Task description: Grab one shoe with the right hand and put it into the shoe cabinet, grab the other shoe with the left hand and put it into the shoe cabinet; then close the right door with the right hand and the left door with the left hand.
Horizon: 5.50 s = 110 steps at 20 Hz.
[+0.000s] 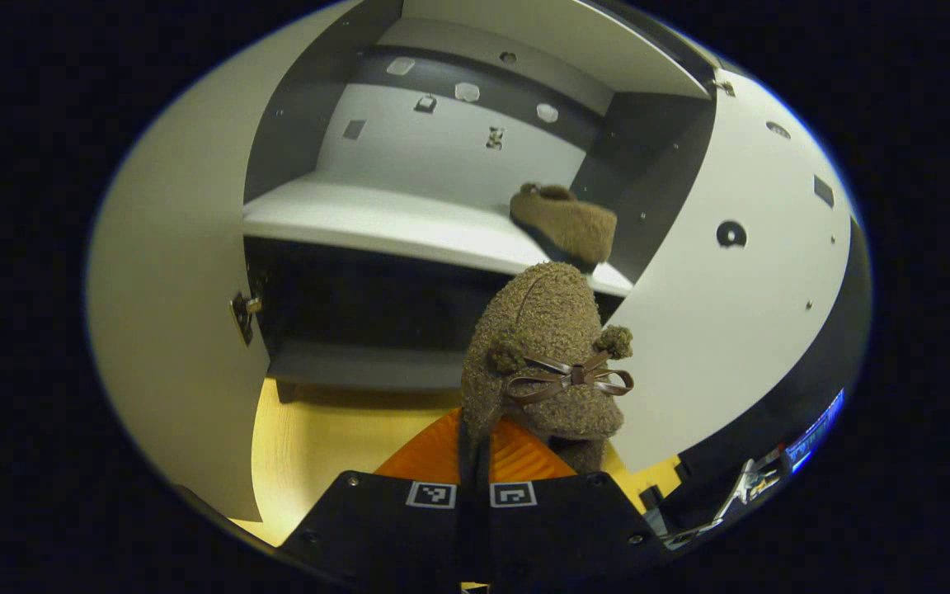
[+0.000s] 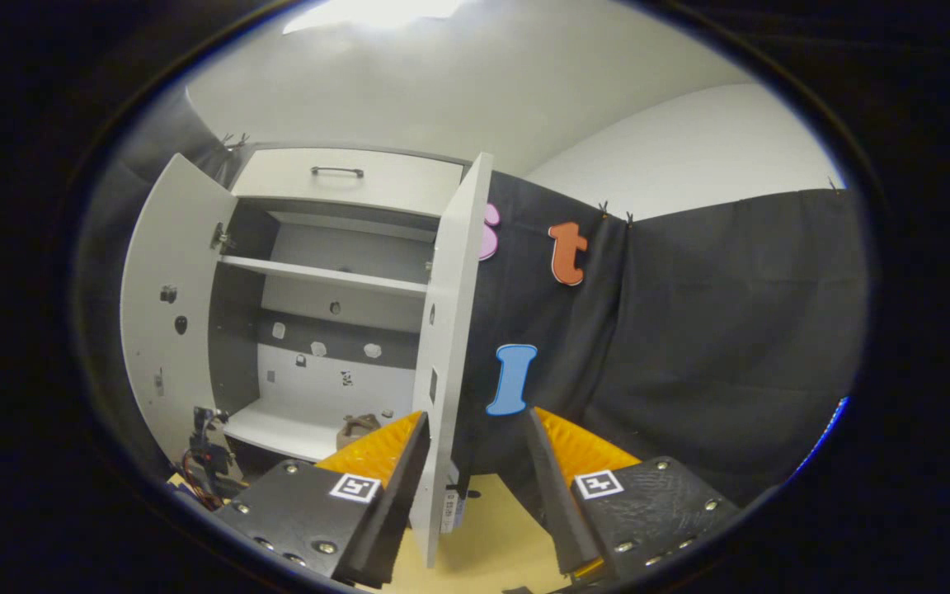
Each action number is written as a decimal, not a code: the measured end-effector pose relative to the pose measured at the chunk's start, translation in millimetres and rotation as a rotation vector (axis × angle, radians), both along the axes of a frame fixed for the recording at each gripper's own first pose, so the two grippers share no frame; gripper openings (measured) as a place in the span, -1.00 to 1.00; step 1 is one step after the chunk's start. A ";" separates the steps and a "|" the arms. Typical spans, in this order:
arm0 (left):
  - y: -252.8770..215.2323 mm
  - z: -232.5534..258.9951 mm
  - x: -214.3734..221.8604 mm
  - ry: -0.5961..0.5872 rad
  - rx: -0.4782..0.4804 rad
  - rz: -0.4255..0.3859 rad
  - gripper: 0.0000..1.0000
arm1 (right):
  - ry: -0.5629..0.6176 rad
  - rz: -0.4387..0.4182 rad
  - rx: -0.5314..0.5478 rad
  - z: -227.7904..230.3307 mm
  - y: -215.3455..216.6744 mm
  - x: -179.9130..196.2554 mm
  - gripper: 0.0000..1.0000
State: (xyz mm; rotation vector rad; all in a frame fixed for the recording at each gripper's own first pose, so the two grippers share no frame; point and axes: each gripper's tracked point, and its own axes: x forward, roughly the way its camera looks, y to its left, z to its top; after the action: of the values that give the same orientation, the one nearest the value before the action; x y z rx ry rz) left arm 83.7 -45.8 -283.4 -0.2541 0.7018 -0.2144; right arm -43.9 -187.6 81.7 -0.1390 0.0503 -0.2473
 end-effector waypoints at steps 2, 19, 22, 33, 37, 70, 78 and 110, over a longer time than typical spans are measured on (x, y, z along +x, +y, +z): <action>5.7 27.2 22.1 -0.053 -0.001 0.022 -0.98 | -0.001 -0.007 0.004 -1.2 -5.1 -0.4 0.42; 60.9 117.0 206.1 -0.209 -0.007 0.212 -0.99 | 0.013 -0.074 0.079 -30.8 -43.3 4.8 0.42; 66.0 97.9 222.3 -0.171 0.017 0.231 -0.99 | 0.032 -0.096 0.098 -41.2 -52.8 4.4 0.42; 82.2 57.5 254.4 -0.126 0.140 0.253 -0.99 | 0.079 -0.120 0.146 -75.7 -69.6 19.0 0.42; 87.3 44.1 259.6 -0.105 0.174 0.259 -0.99 | 0.085 -0.124 0.150 -78.4 -71.8 21.3 0.39; -2.4 269.3 127.3 -0.479 0.066 -0.054 0.39 | 0.087 -0.044 0.208 -77.9 -70.7 41.4 0.93; -1.4 347.5 51.7 -0.585 0.022 -0.083 0.38 | 0.117 0.007 0.238 -98.8 -50.7 78.5 0.93; 37.4 387.9 -39.0 -0.613 -0.098 -0.133 0.38 | 0.167 0.351 0.326 -119.4 108.5 135.6 0.89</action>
State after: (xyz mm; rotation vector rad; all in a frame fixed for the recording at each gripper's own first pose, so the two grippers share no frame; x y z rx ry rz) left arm 44.7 -8.4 104.5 -0.2187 0.0996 -0.4313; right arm 91.7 -79.1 -37.8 0.1570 0.2289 0.1250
